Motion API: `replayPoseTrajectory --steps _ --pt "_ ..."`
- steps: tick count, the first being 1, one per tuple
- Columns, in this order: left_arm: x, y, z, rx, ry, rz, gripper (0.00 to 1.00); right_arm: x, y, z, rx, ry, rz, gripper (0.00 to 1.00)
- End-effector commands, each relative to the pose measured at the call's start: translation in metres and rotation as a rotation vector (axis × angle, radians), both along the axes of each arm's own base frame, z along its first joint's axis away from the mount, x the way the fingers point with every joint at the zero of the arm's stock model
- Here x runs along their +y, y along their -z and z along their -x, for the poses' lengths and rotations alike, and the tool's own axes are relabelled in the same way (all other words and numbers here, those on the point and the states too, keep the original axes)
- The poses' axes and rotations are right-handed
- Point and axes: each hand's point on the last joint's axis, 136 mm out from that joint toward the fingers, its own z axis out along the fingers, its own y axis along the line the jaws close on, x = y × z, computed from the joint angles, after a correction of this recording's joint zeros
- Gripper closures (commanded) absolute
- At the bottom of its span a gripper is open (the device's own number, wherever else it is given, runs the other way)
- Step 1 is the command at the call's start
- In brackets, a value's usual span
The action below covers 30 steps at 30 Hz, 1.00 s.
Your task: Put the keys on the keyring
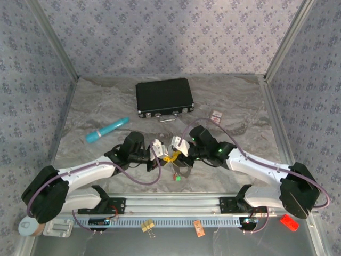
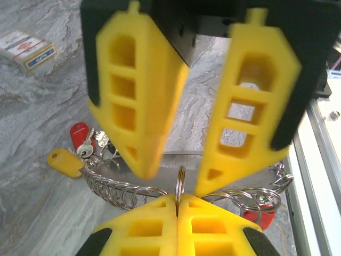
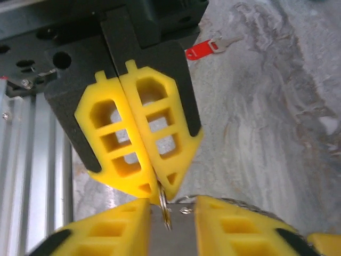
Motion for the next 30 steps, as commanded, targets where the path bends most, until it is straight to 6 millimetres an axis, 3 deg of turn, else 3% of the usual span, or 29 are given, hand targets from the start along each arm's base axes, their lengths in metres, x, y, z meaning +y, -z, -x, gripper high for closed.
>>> replayPoseTrajectory --steps 1,8,14,17,22,30 --pt "-0.002 -0.020 -0.024 0.115 -0.192 0.011 1.00 -0.011 -0.031 -0.013 -0.053 0.101 -0.059 0.63" --pt "0.007 -0.029 -0.051 0.496 -0.553 -0.046 1.00 -0.031 -0.062 -0.003 -0.133 0.169 -0.120 0.64" --pt "0.002 -0.042 -0.060 0.697 -0.729 -0.023 1.00 -0.008 -0.061 0.039 -0.246 0.003 -0.118 0.70" --pt "-0.002 -0.055 -0.064 0.756 -0.788 -0.018 1.00 0.006 -0.055 0.047 -0.291 -0.019 -0.128 0.76" --pt "-0.007 -0.070 -0.068 0.869 -0.879 0.017 1.00 0.017 -0.053 0.034 -0.340 0.064 -0.194 0.82" --pt "-0.002 -0.072 -0.059 1.067 -1.008 -0.003 1.00 0.000 -0.035 -0.006 -0.424 0.270 -0.185 0.81"
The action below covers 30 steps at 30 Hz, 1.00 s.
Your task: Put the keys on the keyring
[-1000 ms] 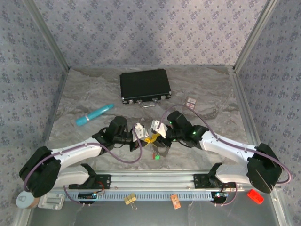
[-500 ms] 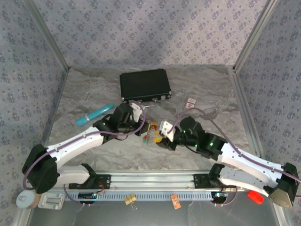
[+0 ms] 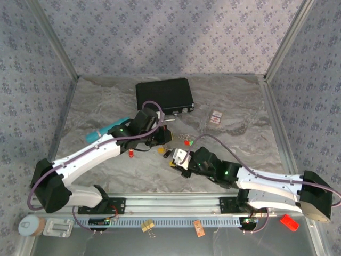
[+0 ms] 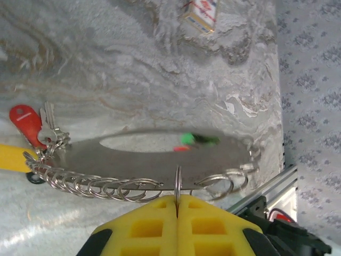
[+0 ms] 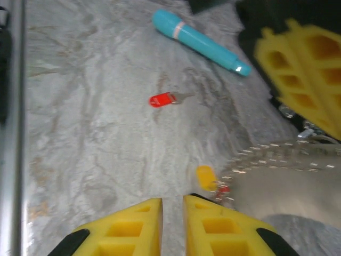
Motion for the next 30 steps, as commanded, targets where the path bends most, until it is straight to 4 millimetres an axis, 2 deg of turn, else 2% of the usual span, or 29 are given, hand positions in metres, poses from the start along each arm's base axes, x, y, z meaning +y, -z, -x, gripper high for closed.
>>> replayPoseTrajectory --steps 1,8,16,21,30 --pt "0.004 -0.002 0.007 0.144 -0.109 0.006 1.00 -0.009 -0.016 -0.025 -0.067 0.126 -0.080 0.81" --pt "-0.012 0.000 0.024 0.440 -0.176 0.062 1.00 -0.021 -0.009 -0.035 -0.116 0.150 -0.053 0.82" --pt "-0.004 0.002 0.028 0.622 -0.283 0.092 1.00 -0.034 -0.006 -0.026 -0.217 0.103 -0.020 0.87" --pt "-0.002 0.000 0.029 0.669 -0.299 0.102 1.00 -0.039 -0.019 -0.020 -0.273 0.076 -0.042 0.89" --pt "-0.005 -0.003 0.035 0.721 -0.301 0.118 1.00 -0.029 -0.033 -0.025 -0.329 0.064 -0.076 0.86"
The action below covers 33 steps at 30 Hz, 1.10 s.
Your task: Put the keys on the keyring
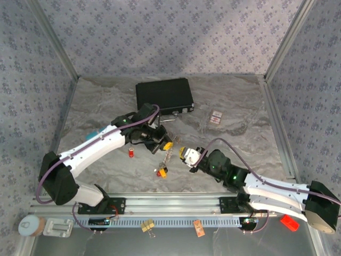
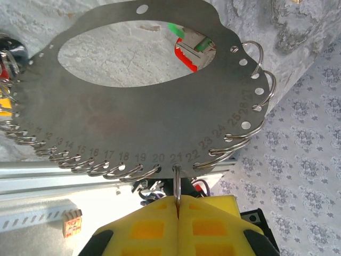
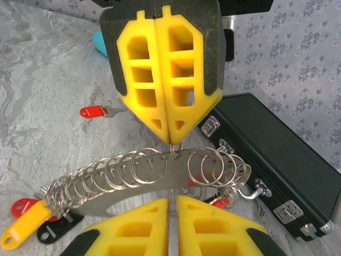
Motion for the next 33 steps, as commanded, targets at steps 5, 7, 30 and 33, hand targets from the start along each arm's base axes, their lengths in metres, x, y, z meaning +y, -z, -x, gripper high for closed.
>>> replayPoseTrajectory --steps 5,7,30,33 --pt "-0.004 -0.013 0.006 0.069 -0.031 0.039 1.00 0.018 -0.013 -0.007 -0.067 -0.041 -0.014 0.81" --pt "-0.005 -0.012 0.007 0.076 -0.032 0.043 1.00 0.021 -0.013 -0.011 -0.071 -0.033 -0.019 0.79" --pt "-0.009 -0.011 0.016 0.108 -0.023 0.045 1.00 0.033 -0.020 -0.024 -0.083 -0.031 -0.047 0.78" --pt "-0.009 -0.012 0.017 0.108 -0.024 0.048 1.00 0.034 -0.016 -0.025 -0.081 -0.030 -0.038 0.79"
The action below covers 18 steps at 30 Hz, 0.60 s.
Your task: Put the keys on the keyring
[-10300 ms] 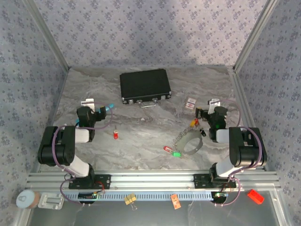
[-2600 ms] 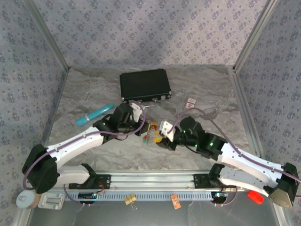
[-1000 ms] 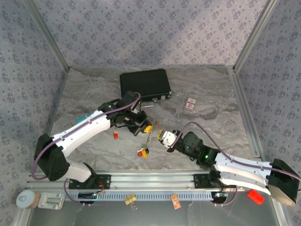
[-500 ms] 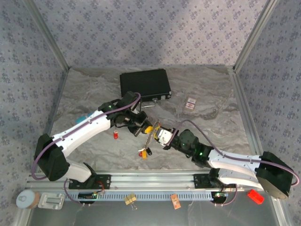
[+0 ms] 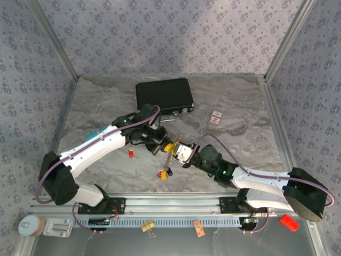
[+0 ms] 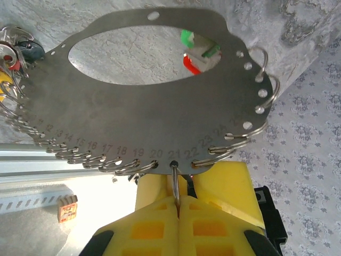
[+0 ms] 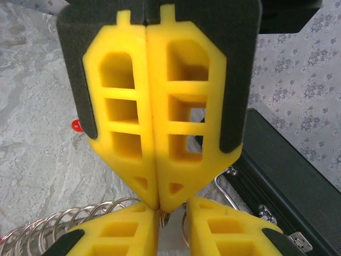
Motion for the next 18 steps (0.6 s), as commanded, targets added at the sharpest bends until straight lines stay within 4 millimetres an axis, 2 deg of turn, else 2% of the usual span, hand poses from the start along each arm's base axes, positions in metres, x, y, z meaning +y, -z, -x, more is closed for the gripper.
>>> replayPoseTrajectory --steps 1,5,8,10,12,13,17,18 --pt "-0.005 -0.011 0.009 0.054 -0.018 0.032 1.00 0.007 -0.018 -0.006 -0.038 -0.001 -0.037 0.79" --pt "-0.005 -0.011 0.009 0.055 -0.021 0.032 1.00 0.008 -0.014 -0.007 -0.041 0.002 -0.023 0.83" --pt "-0.004 -0.012 0.009 0.048 -0.021 0.031 1.00 0.008 -0.015 -0.009 -0.045 0.007 -0.017 0.94" --pt "-0.006 -0.019 0.001 -0.020 -0.022 0.053 1.00 0.007 -0.015 -0.009 -0.045 0.009 -0.017 1.00" --pt "0.000 -0.025 -0.008 -0.102 -0.037 0.039 0.99 0.006 -0.015 -0.009 -0.040 0.006 -0.016 1.00" --pt "0.003 -0.029 -0.012 -0.140 -0.047 0.038 0.91 0.006 -0.016 -0.009 -0.037 0.005 -0.018 1.00" --pt "0.022 -0.042 -0.032 -0.327 -0.064 -0.003 0.43 0.001 -0.017 -0.009 0.001 -0.004 -0.036 1.00" --pt "0.029 -0.047 -0.038 -0.385 -0.064 -0.023 0.35 0.000 -0.017 -0.009 0.015 -0.009 -0.042 1.00"
